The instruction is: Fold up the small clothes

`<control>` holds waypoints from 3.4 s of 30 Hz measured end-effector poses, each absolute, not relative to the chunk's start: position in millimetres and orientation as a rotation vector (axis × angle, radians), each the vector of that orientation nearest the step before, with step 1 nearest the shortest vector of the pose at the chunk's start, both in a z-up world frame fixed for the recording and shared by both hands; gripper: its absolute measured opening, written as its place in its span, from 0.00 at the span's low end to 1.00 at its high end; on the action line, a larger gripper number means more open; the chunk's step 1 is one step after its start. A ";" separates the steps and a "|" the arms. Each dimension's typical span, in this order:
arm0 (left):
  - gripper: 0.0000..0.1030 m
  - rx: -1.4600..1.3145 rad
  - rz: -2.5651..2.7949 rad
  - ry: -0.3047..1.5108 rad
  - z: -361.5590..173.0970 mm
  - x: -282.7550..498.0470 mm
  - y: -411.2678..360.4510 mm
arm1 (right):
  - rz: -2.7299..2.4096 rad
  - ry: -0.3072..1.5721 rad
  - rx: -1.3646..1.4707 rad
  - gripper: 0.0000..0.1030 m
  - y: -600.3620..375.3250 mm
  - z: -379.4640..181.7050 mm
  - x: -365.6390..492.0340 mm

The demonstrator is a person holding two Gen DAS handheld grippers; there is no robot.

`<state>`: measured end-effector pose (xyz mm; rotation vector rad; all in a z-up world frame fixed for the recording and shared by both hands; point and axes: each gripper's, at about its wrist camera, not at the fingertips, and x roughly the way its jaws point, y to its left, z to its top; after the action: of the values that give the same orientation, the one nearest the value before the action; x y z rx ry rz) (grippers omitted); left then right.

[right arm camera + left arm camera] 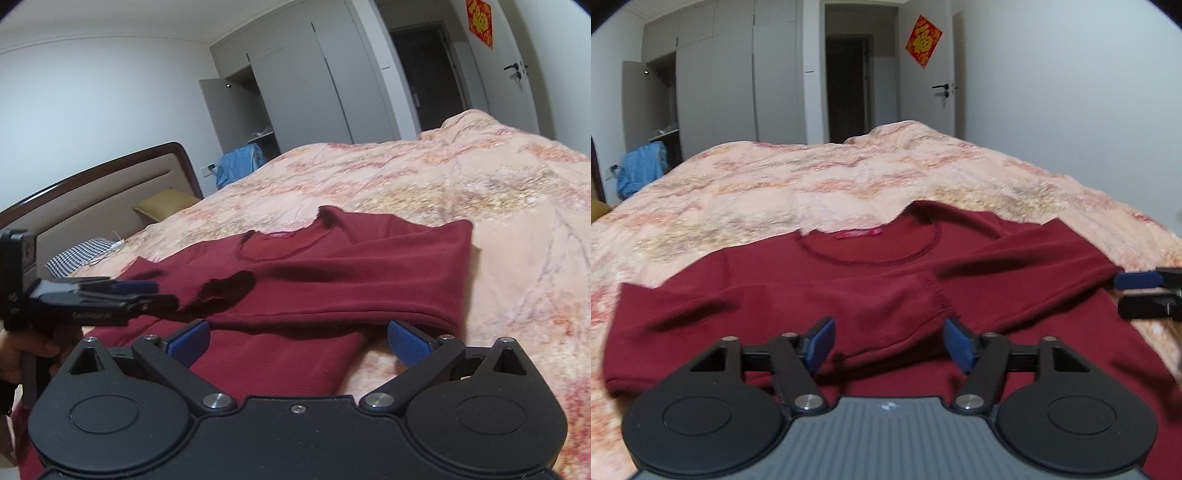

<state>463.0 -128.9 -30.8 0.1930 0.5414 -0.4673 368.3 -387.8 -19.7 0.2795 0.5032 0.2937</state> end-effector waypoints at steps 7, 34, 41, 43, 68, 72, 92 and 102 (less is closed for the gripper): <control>0.83 0.311 -0.196 0.551 -33.1 447.7 -63.8 | 0.392 0.535 0.288 0.87 -350.3 -12.0 406.8; 0.13 0.421 -0.006 0.526 -47.6 504.9 4.4 | 0.239 0.545 0.076 0.01 -263.8 -31.5 485.6; 0.80 0.271 -0.125 0.557 -40.6 496.2 28.3 | 0.256 0.551 0.145 0.14 -273.8 -34.4 481.5; 0.88 0.233 -0.164 0.543 -36.1 486.0 36.5 | 0.251 0.544 0.142 0.23 -276.4 -33.4 477.0; 1.00 -0.235 -0.057 0.611 -29.8 500.9 90.2 | 0.213 0.548 0.101 0.99 -291.2 -18.4 425.4; 1.00 -0.257 -0.127 0.613 -22.5 443.1 97.3 | 0.211 0.556 0.103 0.99 -310.2 -8.1 365.0; 0.93 -0.168 -0.265 0.734 -36.8 288.7 79.6 | 0.048 0.615 0.247 0.74 -299.0 -33.2 133.8; 0.18 -0.289 -0.184 0.837 -33.7 284.8 84.1 | 0.039 0.640 0.257 0.11 -292.0 -26.9 125.8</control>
<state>284.8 84.1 -33.7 -0.2885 0.8368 -0.1841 125.8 -292.0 -26.9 0.2568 0.6401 0.0388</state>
